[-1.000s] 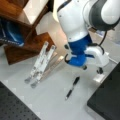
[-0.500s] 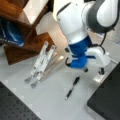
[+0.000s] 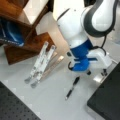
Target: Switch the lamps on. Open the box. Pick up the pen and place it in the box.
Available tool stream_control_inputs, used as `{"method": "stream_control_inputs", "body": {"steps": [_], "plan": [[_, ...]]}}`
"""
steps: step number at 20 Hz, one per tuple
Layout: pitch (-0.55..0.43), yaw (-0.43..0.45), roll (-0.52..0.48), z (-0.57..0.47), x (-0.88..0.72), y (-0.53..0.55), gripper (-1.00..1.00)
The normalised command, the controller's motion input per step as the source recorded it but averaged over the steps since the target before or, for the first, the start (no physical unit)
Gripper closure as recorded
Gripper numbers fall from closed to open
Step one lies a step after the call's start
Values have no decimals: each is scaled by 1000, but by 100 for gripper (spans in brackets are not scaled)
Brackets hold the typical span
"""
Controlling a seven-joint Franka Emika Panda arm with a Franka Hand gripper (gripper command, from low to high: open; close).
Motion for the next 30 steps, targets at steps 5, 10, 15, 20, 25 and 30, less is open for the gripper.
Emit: {"method": "stream_control_inputs", "body": {"steps": [5,10,15,20,25,30], "plan": [[-39,-67,285,-128,-162,114,-100],[-64,-62,266,-107,-145,71,-100],[-63,-74,221,-114,-114,5,-100],[-67,-82,192,-122,-66,-9,-100],[-69,-75,193,-150,-24,-65,-100],[-70,-74,197,-150,21,-100,100]]}}
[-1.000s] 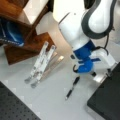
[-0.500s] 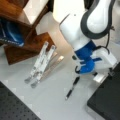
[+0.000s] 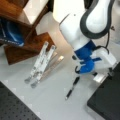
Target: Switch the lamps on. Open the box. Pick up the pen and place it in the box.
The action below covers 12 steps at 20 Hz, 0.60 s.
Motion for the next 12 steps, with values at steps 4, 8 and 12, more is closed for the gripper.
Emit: {"method": "stream_control_inputs", "body": {"steps": [4,8,12], "plan": [[-79,-86,194,-149,73,-78,100],[-83,-68,172,-151,92,-71,100],[-79,-45,152,-106,93,-74,100]]}}
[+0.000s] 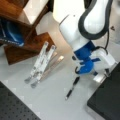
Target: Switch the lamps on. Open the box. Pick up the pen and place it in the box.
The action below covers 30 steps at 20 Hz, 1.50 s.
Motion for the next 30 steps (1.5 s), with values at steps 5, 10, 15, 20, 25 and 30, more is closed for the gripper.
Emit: {"method": "stream_control_inputs", "body": {"steps": [5,10,15,20,25,30], "plan": [[-73,-46,141,-67,127,-65,100],[-44,-55,123,-44,140,-138,100],[-7,-87,104,35,227,-191,100],[46,-90,53,180,292,-237,100],[70,-63,-25,314,340,-256,100],[91,90,-107,351,229,-63,100]]}}
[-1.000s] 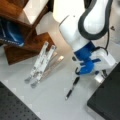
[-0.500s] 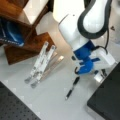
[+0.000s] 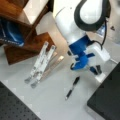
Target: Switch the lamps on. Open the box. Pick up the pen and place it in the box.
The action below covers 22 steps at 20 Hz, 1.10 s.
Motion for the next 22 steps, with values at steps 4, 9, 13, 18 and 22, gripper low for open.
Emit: {"method": "stream_control_inputs", "body": {"steps": [4,9,13,18,22], "plan": [[112,251,-158,249,71,160,100],[95,251,-151,159,110,290,100],[98,156,-146,187,245,206,100],[99,145,-150,223,298,-6,100],[120,178,-143,241,232,-156,100]]}}
